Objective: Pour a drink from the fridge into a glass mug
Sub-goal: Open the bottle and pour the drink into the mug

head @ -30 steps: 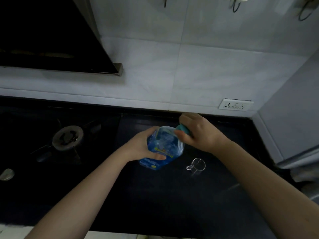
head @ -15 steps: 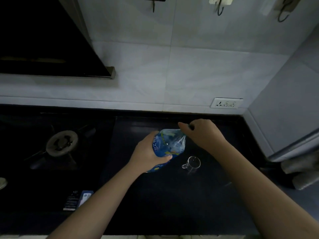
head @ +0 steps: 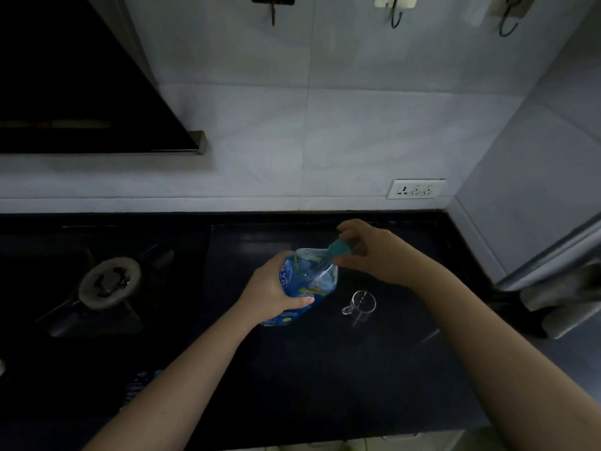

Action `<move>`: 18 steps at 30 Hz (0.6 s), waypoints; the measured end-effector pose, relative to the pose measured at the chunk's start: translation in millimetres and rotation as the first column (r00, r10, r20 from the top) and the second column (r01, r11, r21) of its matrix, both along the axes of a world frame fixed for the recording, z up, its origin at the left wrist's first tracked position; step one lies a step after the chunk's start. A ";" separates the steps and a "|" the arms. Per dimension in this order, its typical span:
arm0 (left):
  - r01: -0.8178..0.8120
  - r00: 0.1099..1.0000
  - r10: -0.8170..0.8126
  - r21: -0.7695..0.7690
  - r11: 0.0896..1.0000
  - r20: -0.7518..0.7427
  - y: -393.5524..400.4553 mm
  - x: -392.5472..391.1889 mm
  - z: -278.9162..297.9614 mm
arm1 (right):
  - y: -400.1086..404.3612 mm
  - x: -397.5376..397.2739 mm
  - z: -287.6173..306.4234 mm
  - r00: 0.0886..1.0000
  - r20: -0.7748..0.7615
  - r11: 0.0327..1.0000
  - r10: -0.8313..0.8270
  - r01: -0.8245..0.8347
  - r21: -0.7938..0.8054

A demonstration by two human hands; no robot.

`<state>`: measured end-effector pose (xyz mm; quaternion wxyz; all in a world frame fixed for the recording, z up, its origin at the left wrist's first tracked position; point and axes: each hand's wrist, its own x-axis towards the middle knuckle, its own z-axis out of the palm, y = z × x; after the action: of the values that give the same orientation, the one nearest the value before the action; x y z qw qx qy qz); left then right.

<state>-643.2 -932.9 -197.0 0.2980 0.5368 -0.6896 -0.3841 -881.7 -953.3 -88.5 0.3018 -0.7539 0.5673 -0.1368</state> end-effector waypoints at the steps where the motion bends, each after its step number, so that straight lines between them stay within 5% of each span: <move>1: 0.006 1.000 -0.006 -0.013 1.000 0.017 -0.3 -0.3 -0.6 | -0.7 3.3 -3.6 0.996 -0.017 0.995 -0.089 0.089 0.034; 4: 0.035 0.997 -0.032 -0.040 0.999 0.065 -1.6 -2.4 -1.5 | -2.5 16.2 -10.2 0.951 -0.240 0.972 -0.194 0.220 0.084; 8: 0.076 0.994 -0.070 -0.066 0.995 0.089 -3.1 -5.1 -3.3 | -2.9 13.2 -15.0 0.907 -0.380 0.983 -0.179 0.176 -0.045; 14: 0.088 0.991 -0.083 -0.052 0.995 0.103 -6.4 -11.4 -9.3 | 7.9 -13.0 -13.0 0.994 -0.103 0.996 0.033 -0.042 -0.083; 18: 0.074 0.993 -0.072 -0.014 0.997 0.092 -7.1 -20.2 -13.2 | 12.0 -21.4 -20.5 0.993 0.105 0.988 0.062 -0.047 -0.145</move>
<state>-663.4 -940.1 -210.2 0.2567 0.5256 -0.7250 -0.3636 -903.1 -941.3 -109.0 0.2815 -0.7801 0.5180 -0.2093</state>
